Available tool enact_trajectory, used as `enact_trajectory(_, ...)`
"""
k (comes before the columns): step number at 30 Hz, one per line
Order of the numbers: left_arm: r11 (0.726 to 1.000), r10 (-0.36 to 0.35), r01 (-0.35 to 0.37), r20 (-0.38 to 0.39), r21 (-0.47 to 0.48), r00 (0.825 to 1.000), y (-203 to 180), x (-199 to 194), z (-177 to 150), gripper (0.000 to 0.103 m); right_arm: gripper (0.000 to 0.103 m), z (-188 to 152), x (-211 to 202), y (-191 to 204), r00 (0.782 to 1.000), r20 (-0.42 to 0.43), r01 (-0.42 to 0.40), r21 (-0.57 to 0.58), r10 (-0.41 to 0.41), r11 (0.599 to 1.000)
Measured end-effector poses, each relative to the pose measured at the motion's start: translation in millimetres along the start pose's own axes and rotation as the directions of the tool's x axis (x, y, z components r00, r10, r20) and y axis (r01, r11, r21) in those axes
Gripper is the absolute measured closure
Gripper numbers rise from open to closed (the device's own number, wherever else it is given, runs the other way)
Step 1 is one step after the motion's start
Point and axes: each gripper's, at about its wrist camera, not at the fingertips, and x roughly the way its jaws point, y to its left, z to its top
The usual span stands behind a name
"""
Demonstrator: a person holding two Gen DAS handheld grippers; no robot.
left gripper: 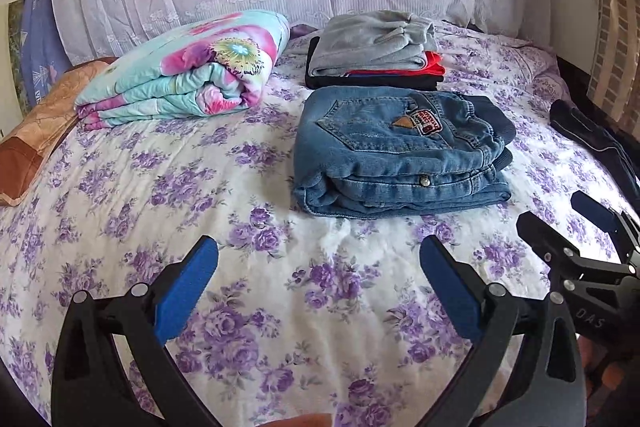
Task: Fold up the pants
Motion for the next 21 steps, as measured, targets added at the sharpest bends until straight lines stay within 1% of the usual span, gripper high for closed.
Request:
enact_trajectory(10, 1.0, 0.001, -0.001, 0.007, 0.01, 1.0, -1.1, -1.7, -2.7, 0.004, 0.004, -4.7, 6.2, 6.7, 1.0, -0.023, 0.002, -0.034, -0.003, 0.999)
enact_trajectory(21, 1.0, 0.01, -0.01, -0.001, 0.025, 1.0, -1.2, 1.3, -3.8, 0.004, 0.004, -5.6, 3.8, 7.4, 1.0, -0.017, -0.003, -0.035, 0.003, 0.999)
